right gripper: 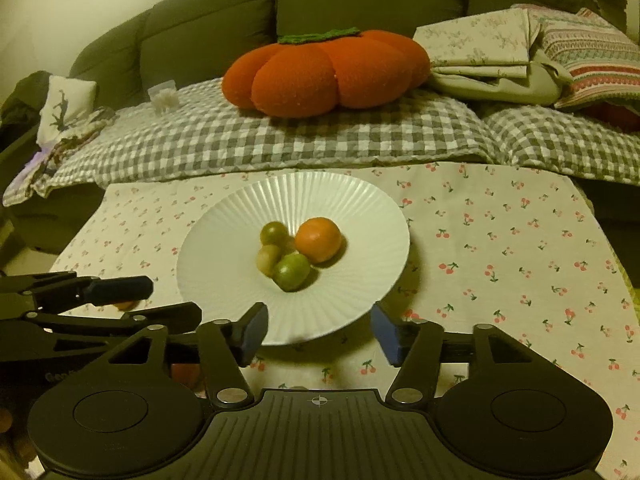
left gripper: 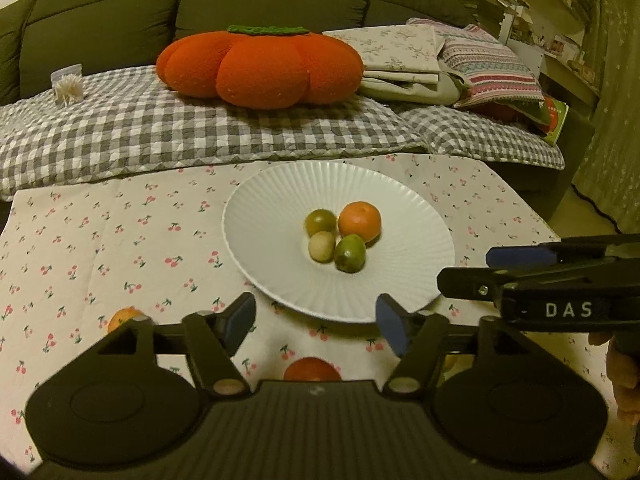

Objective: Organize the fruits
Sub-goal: 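Lift both open tools away from the plate, then move the open left tool toward the small tangerine while the right tool approaches a pale yellow fruit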

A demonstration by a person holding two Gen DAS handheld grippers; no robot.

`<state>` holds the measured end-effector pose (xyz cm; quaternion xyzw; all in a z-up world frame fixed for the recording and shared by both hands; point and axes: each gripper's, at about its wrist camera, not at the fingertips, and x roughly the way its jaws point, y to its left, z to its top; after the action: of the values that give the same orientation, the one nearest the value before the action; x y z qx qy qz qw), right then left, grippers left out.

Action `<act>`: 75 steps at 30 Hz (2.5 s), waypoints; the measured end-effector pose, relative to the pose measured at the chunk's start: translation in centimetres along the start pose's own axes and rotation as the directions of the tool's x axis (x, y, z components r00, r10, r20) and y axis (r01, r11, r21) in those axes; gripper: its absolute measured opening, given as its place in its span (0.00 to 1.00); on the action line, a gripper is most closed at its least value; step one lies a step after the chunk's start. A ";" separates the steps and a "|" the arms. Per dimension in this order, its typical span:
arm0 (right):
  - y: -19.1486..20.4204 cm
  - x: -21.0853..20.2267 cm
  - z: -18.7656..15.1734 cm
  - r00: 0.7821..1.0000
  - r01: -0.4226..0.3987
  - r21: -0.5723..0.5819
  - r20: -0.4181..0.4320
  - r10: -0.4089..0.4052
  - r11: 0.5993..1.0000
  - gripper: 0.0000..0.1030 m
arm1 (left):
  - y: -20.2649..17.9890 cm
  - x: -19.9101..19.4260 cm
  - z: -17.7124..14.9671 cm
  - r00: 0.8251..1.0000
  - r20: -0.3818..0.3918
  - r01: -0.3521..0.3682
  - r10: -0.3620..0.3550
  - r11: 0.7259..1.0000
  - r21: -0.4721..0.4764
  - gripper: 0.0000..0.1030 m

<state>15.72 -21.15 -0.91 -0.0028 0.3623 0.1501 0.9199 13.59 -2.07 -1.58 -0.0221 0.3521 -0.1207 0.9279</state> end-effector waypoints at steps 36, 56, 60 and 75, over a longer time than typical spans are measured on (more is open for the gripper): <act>2.0 -3.5 -4.6 1.000 -0.001 -0.085 -0.028 -0.001 0.996 0.87 | 1.7 -5.0 -5.5 0.997 -0.069 -0.025 0.026 1.000 0.009 0.96; 2.9 -3.4 -7.8 0.997 -0.001 -0.120 -0.073 -0.007 0.993 0.93 | 2.5 -5.6 -8.3 0.993 -0.103 -0.057 0.059 0.998 0.028 0.98; 2.9 -2.9 -8.2 0.996 0.006 -0.123 -0.085 -0.016 0.992 0.93 | 2.4 -5.0 -8.9 0.991 -0.107 -0.070 0.076 0.996 0.052 0.98; -0.3 -0.1 -8.9 0.986 0.121 -0.070 -0.109 -0.128 0.990 0.93 | 5.0 -2.2 -9.3 0.983 -0.062 -0.170 0.173 0.984 0.055 0.98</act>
<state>9.78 -22.47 -7.46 -0.0630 0.4083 0.1034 0.9048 6.95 3.68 -7.75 0.0354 0.3802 -0.0496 0.9229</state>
